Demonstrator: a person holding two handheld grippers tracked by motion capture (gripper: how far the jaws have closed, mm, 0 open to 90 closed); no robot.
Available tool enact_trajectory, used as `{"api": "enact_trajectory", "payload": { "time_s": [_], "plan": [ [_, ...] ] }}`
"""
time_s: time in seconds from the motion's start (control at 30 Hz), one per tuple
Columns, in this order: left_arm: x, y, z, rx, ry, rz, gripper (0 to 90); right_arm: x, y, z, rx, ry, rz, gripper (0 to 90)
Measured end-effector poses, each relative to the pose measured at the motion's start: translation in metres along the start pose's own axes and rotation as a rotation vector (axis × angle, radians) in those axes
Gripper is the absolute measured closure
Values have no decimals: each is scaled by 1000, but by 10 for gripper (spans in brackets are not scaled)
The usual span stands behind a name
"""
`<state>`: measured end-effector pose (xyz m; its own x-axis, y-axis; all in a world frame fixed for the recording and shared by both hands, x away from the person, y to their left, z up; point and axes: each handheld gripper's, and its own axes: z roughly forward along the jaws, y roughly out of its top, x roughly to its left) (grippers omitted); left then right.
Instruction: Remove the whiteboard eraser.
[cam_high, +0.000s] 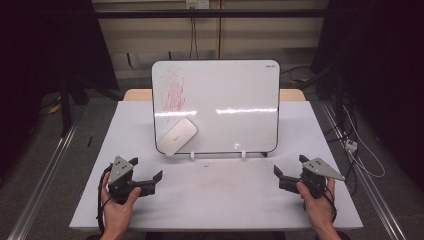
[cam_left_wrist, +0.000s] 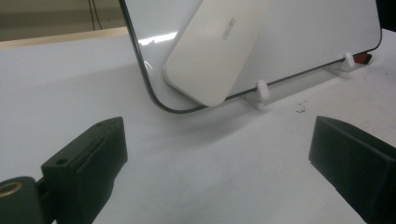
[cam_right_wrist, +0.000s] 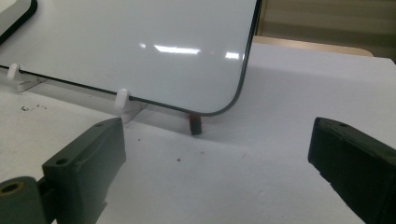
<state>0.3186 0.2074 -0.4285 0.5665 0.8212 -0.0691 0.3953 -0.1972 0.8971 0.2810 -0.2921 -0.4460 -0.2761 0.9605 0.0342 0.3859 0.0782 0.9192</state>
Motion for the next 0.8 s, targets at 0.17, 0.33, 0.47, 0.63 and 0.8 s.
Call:
{"api": "enact_trajectory", "payload": {
  "time_s": [0.17, 0.33, 0.47, 0.63, 0.8],
  "plan": [
    [0, 2, 3, 6, -10, -4, 44, -2, -1, 2, 6, 4, 2, 40],
    [3, 3, 7, 13, -26, 0, 44, -4, 0, 5, 11, 7, 8, 39],
    [5, 6, 12, 16, -36, 8, 49, -4, -1, 6, 18, 9, 12, 40],
    [1, 14, 12, 19, -24, 12, 51, -3, -1, 5, 21, 11, 8, 39],
    [-2, 22, 11, 23, -34, 34, 42, -1, -1, 5, 17, 21, 5, 39]
  ]
}}
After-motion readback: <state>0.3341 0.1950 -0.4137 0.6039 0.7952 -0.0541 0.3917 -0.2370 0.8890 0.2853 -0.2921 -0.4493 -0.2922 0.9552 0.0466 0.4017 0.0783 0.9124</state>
